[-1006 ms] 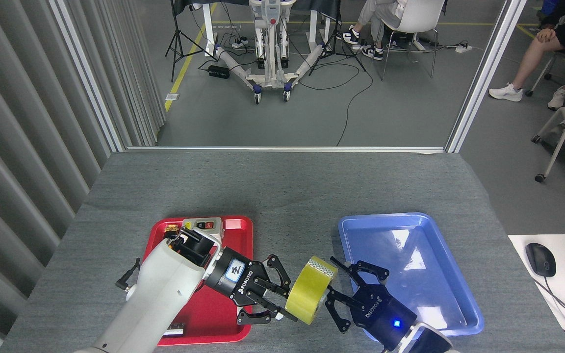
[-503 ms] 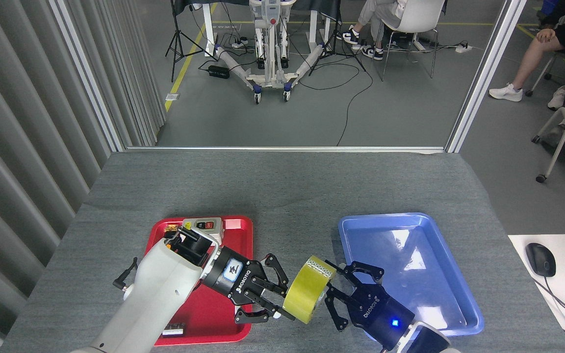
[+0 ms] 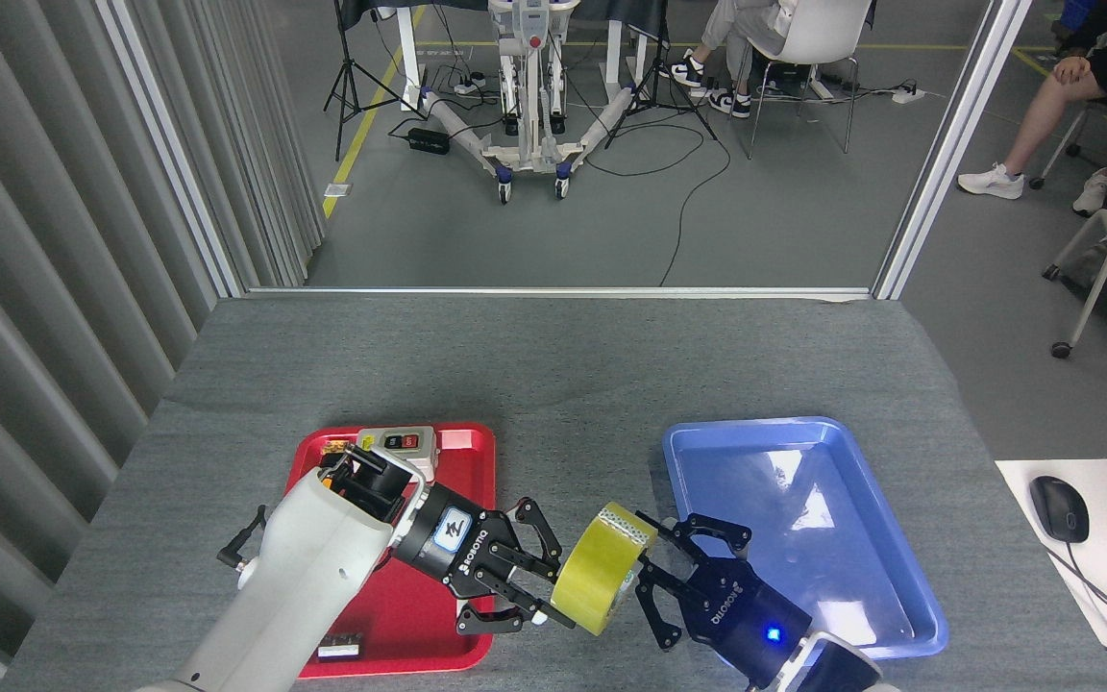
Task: Place and move tape with both arms
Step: 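Close the right gripper on the tape roll and open the left gripper, then carry the tape roll with the right gripper into the blue tray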
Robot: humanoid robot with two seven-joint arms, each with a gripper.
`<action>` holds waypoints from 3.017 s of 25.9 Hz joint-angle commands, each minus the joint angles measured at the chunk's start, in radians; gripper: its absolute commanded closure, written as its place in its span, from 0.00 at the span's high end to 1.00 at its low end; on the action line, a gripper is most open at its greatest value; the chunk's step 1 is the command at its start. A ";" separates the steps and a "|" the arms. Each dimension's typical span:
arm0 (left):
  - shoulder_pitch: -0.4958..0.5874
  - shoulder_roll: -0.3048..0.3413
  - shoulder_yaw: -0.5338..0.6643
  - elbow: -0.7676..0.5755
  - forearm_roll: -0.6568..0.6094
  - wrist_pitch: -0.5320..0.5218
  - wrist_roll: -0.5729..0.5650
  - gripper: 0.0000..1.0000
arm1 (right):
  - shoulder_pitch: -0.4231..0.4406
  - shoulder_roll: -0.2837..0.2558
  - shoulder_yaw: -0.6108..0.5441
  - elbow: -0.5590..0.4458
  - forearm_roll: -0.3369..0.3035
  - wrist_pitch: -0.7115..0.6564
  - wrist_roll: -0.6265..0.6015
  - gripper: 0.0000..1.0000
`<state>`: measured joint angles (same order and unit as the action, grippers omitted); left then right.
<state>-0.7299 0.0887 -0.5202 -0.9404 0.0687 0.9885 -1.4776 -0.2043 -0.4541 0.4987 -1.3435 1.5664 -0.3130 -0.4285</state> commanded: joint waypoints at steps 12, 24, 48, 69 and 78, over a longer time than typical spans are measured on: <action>0.001 0.036 0.000 0.000 -0.092 -0.079 0.008 0.87 | 0.000 0.003 0.000 0.000 0.000 -0.003 0.005 0.11; 0.004 0.039 0.000 0.006 -0.185 -0.163 0.010 0.99 | -0.001 0.017 0.001 0.001 0.001 -0.005 0.007 0.09; 0.007 0.072 0.008 -0.034 -0.286 -0.249 0.704 1.00 | -0.001 0.021 0.020 0.000 0.000 -0.037 0.008 0.00; 0.233 0.158 0.230 -0.107 -0.895 -1.254 1.718 1.00 | -0.018 -0.090 -0.296 -0.048 -0.526 -0.060 0.777 0.00; 0.339 -0.009 0.335 -0.147 -1.285 -1.133 1.907 1.00 | -0.121 -0.137 -0.302 0.058 -0.664 0.111 1.107 0.00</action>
<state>-0.4052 0.1169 -0.2012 -1.0820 -1.1313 -0.1799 0.4103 -0.2909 -0.5543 0.1686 -1.3267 0.9679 -0.2463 0.5717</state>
